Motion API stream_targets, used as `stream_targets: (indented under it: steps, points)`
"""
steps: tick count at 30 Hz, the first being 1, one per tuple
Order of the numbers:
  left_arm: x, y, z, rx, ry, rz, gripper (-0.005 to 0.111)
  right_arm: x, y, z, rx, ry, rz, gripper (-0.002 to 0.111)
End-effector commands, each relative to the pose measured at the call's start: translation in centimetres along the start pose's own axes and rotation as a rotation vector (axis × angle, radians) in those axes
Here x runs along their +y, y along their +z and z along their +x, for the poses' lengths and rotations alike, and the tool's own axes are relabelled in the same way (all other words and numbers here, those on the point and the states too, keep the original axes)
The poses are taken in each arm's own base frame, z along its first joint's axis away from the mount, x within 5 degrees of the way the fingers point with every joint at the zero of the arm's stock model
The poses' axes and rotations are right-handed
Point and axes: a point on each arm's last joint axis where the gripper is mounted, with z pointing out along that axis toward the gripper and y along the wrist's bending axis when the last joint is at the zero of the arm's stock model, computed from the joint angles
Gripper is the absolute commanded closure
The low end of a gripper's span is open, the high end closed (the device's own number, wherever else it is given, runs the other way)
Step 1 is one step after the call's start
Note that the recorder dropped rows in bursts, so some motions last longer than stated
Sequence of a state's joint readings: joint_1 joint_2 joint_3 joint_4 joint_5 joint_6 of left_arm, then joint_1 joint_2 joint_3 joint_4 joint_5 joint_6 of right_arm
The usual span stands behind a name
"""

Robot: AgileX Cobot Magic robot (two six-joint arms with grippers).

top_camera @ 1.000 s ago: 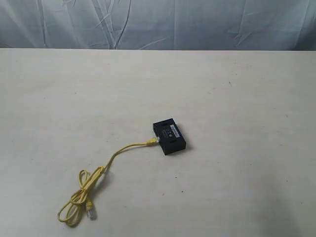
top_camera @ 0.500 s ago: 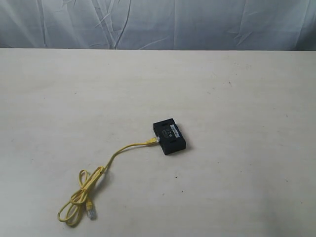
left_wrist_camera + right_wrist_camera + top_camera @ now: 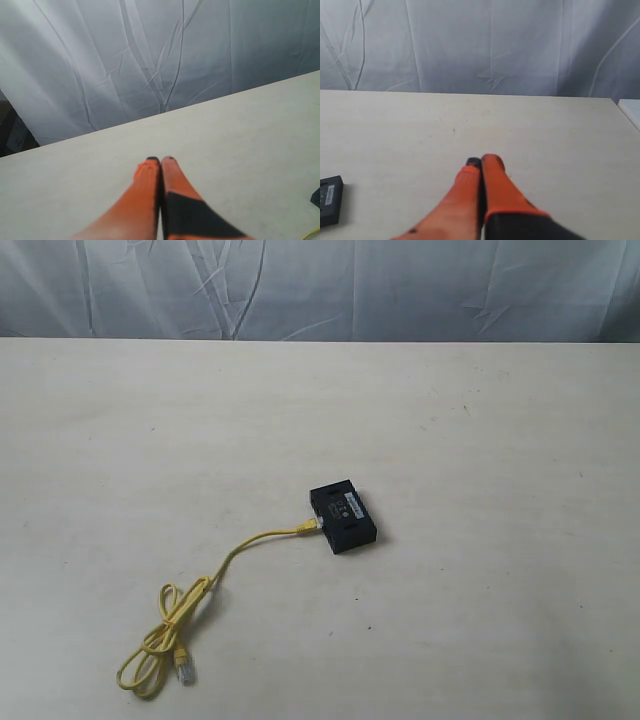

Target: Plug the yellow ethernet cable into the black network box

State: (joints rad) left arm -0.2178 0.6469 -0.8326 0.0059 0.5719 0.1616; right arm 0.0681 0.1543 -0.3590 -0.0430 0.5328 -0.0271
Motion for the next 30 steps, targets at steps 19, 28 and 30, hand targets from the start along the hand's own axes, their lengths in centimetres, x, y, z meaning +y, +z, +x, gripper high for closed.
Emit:
stream_targets:
  steps: [19, 28, 30]
  points:
    - [0.1, -0.1, 0.1, -0.003, 0.001, -0.007, 0.107, 0.9, 2.7, 9.0, 0.020, 0.048, -0.029, 0.109]
    - [0.1, -0.1, 0.1, -0.003, 0.001, -0.007, 0.107, 0.9, 2.7, 9.0, 0.020, 0.048, -0.029, 0.109]
    - [0.1, -0.1, 0.1, -0.003, 0.001, -0.007, 0.107, 0.9, 2.7, 9.0, 0.020, 0.048, -0.029, 0.109]
